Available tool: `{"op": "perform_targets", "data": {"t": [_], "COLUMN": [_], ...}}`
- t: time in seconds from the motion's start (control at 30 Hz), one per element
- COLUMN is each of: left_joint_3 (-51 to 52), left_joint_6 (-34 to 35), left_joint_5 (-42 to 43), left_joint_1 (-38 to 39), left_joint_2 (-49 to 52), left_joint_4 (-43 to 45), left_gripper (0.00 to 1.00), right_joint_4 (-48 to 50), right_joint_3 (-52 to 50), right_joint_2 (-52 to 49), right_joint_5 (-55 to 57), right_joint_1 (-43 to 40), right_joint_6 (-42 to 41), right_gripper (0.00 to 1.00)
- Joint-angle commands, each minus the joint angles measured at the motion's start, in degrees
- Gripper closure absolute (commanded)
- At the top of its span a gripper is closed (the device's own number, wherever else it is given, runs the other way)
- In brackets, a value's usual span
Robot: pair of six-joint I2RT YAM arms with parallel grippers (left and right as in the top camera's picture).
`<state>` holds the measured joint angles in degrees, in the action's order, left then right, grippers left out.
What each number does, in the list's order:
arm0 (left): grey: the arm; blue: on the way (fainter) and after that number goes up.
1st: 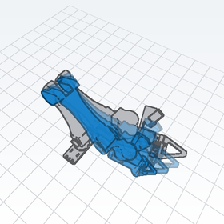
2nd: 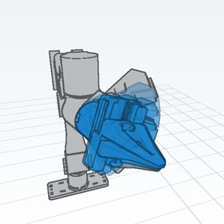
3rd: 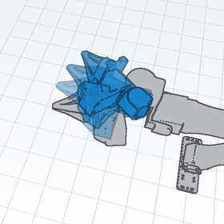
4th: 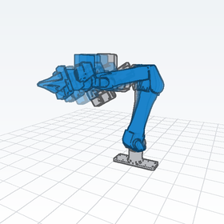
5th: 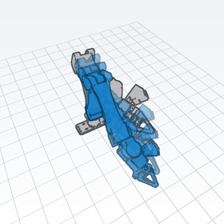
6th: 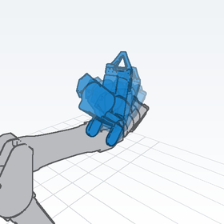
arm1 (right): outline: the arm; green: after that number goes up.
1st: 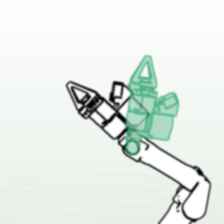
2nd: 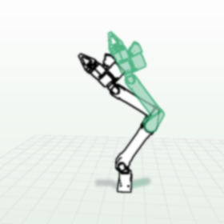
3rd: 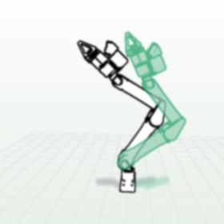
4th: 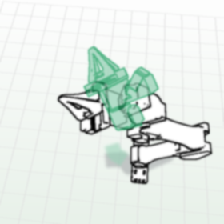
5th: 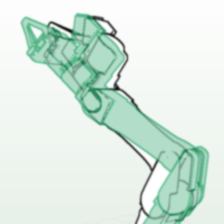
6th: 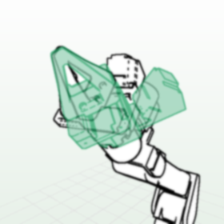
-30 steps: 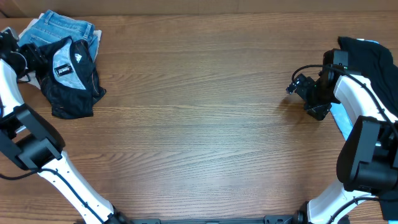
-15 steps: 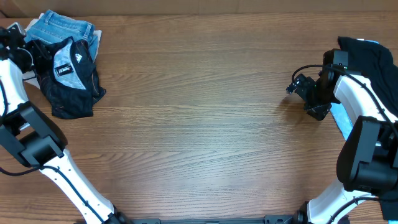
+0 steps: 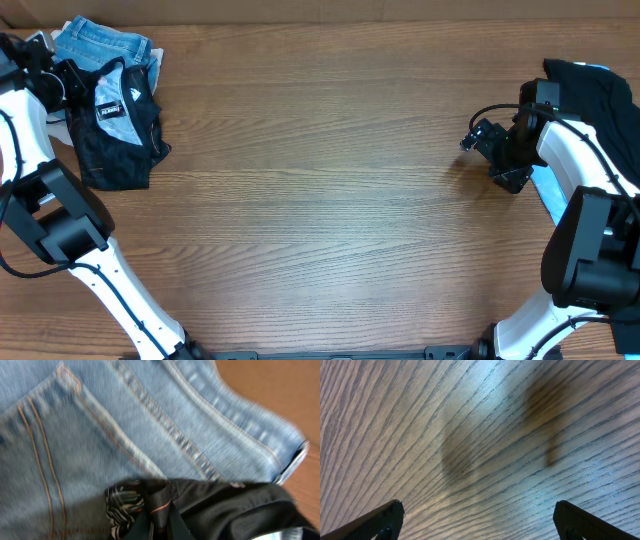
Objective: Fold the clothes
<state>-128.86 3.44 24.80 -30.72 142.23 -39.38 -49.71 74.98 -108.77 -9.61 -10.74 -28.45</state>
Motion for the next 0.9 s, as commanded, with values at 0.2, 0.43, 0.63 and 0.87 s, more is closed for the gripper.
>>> {"op": "perform_targets", "data": {"t": [0.2,0.43,0.63,0.87], "left_joint_3": [-15.65,-19.04,-17.86,-17.86], "left_joint_6": [1.6,3.04,3.02,3.19], "left_joint_5": [2.27,-5.88,-12.81,-22.49], "left_joint_1": [2.54,4.15,4.07,3.91], "left_joint_2": [0.79,0.83,1.36,3.98], "left_joint_4": [-2.45,0.85,6.8,14.12], "left_gripper": [0.96,0.96,0.96,0.9], "right_joint_4": [0.2,0.2,0.2,0.2], "right_joint_3": [-0.31,-0.31,-0.31,-0.31], "right_joint_2": [1.84,1.84,1.84,1.84], "right_joint_5": [0.57,0.57,0.57,0.57], "right_joint_1": [0.02,0.02,0.02,0.02], "right_joint_6": [0.17,0.17,0.17,0.17], "right_gripper": [0.0,0.0,0.0,0.0]}}
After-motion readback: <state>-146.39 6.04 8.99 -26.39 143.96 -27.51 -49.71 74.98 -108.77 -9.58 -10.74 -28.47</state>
